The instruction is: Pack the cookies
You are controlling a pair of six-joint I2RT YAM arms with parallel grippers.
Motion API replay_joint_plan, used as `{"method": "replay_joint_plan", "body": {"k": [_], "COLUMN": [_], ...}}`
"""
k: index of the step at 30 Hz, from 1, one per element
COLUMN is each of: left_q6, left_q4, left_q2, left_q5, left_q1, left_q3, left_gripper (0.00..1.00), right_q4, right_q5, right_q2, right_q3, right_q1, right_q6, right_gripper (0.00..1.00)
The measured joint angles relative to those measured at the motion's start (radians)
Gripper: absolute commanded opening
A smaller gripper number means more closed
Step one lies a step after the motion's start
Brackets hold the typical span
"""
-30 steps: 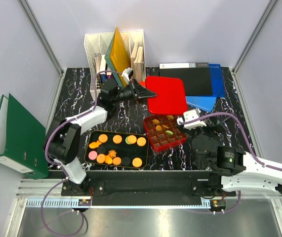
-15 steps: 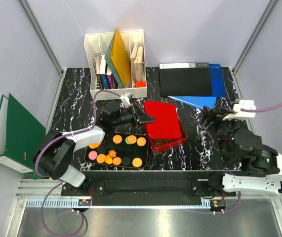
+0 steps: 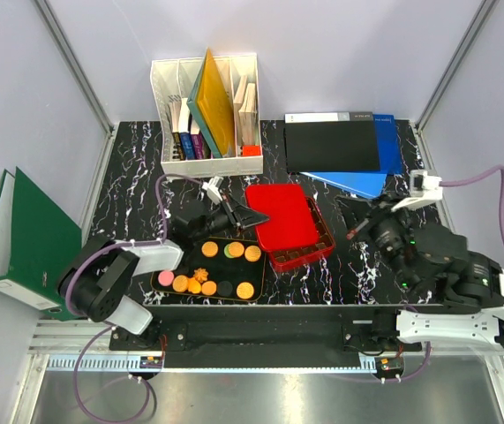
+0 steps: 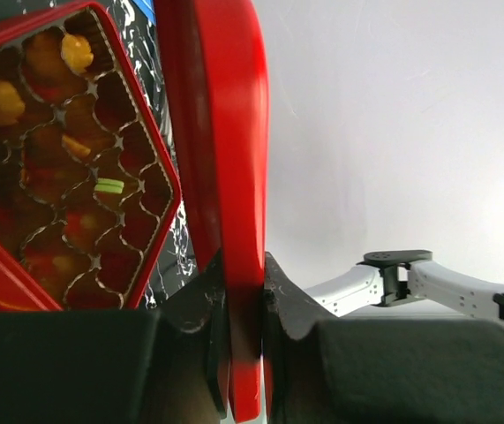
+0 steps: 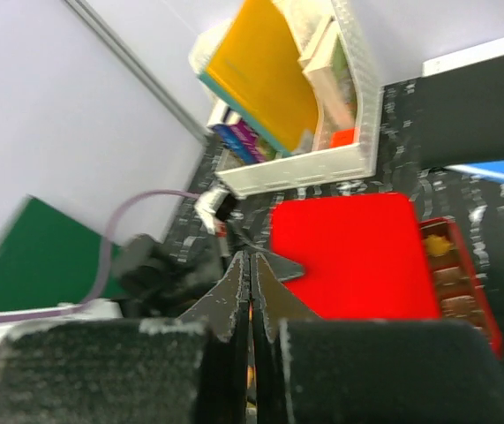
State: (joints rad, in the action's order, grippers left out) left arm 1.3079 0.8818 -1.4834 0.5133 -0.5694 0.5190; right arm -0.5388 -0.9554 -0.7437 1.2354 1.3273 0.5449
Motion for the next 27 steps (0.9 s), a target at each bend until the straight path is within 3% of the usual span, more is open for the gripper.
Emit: {"method": "replay_joint_plan", "body": {"k": [8,17,21,27], "left_q6": [0.081,0.105,0.085,-0.022], "left_q4": [0.165,0.206,0.124,-0.201], "left_q2": [-0.132,-0.240,-0.247,-0.240], "left_q5": [-0.005,0.001,0.007,0.009], "left_q1": [0.000,0.000,0.000,0.000], "left_q3": [-0.062,-0.039,-0.015,0.088], "left_gripper": [0.08,0.28,0.31,0.36], "right_q4": [0.006,-0.013,-0.033,-0.043], "right_q5": [0.063,0.106,0.109,0.109], "right_q2": [0.127,0.127,0.127,0.127], "right_q3": [-0.037,-0.093,-0.094,-0.103], "right_q1": [-0.001,-0.001,-0.001,-0.001], "right_q6": [0.142,0.213,0.224,0.230], "right_gripper": [0.00,0.00,0.03,0.04]}}
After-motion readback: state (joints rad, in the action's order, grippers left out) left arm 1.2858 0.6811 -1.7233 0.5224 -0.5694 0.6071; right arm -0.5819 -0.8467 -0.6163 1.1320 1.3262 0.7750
